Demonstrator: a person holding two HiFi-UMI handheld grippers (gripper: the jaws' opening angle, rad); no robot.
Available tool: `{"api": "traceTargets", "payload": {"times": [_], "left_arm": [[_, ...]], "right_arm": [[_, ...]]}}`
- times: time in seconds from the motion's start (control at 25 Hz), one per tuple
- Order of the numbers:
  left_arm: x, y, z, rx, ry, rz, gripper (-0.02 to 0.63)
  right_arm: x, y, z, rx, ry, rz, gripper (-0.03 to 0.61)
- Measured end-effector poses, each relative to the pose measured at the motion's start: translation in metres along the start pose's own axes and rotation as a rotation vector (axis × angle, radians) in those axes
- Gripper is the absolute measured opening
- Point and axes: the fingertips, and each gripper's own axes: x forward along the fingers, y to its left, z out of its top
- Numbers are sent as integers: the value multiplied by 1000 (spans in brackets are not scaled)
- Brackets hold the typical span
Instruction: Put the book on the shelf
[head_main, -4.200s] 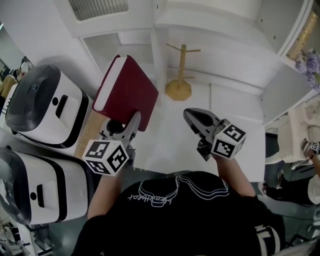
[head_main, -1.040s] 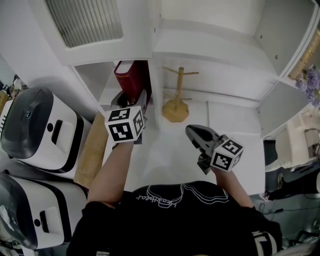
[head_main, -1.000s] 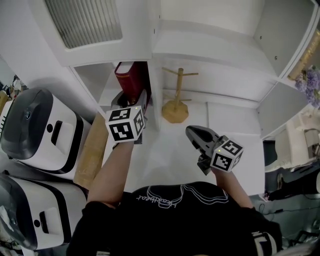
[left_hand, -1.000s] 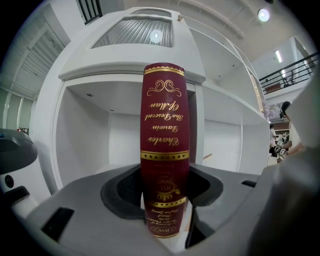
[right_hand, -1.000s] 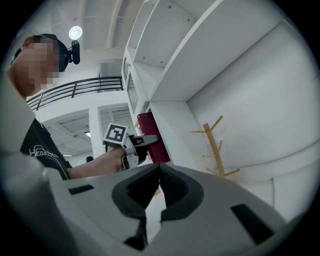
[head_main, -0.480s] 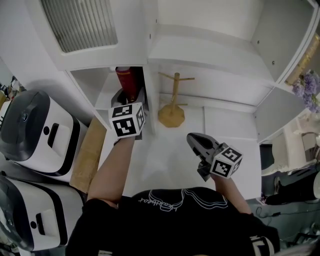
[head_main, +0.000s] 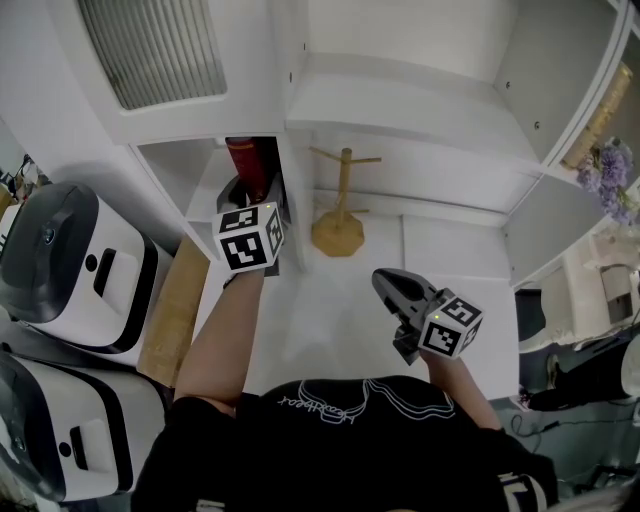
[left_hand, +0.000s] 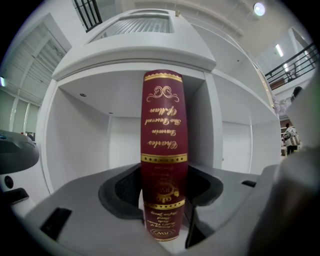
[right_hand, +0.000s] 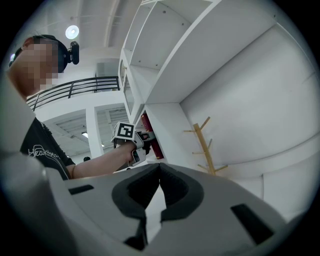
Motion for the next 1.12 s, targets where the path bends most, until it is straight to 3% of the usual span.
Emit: {"api": "traceTargets", "payload": {"times": [0.4, 0.6, 0.76, 0.96, 1.12], "left_arm": [[-28, -9, 18, 20, -43, -45, 270], [-70, -17, 40, 7, -137, -97, 278], [-111, -44, 45, -23, -151, -258, 276], [-152, -86, 22, -106, -105, -492, 275], [-168, -98, -14, -86, -25, -519, 270]], "right_arm": [[-6, 4, 8, -14, -14, 8, 6], [-5, 12, 17, -36, -28, 22, 6], [-2, 23, 21, -54, -25, 46, 6], [2, 36, 27, -74, -27, 75, 6], [3, 45, 29, -76, -34, 98, 6]]}}
